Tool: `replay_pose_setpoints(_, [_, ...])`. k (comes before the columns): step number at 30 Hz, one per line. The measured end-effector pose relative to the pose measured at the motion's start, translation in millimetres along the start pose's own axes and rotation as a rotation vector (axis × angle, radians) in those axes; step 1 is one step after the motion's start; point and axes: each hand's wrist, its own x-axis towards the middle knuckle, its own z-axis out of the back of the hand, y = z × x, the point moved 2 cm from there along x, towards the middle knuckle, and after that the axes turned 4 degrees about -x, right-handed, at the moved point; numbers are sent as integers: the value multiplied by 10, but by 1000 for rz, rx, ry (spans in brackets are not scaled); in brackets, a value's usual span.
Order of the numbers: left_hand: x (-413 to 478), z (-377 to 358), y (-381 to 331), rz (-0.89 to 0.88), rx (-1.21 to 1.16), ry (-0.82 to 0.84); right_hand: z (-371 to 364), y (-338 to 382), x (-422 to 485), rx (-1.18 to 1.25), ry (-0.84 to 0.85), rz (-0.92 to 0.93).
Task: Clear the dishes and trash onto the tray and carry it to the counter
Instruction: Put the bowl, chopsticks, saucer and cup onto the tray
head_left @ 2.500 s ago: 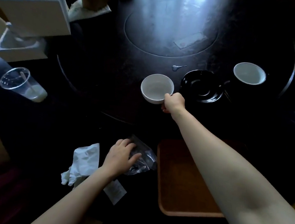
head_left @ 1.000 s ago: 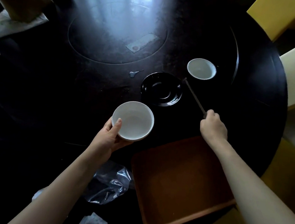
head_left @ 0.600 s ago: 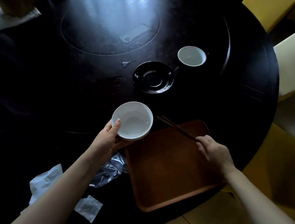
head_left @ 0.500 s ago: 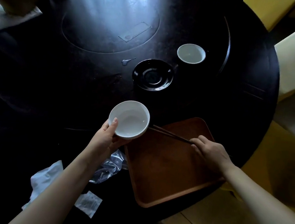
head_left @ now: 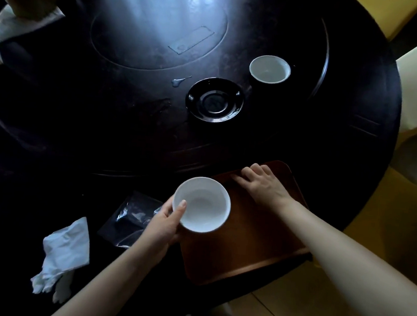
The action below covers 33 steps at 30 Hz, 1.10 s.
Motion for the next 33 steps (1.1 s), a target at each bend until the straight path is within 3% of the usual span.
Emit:
replay_pose_setpoints(6, [-8,28,118,36,37,1,-10,223,-12,192,-64,-17])
replay_pose_setpoints(11, [25,73,102,38,55,-14,58,53,-223,272,-138,-308])
replay_pose_setpoints(21, [94,-57,134,13,81,-35,53,-28,-145,361,-93,-481])
replay_pose_setpoints(33, [200,-242,96,127,-142,-195,58,-100,-74,517,-28,-623])
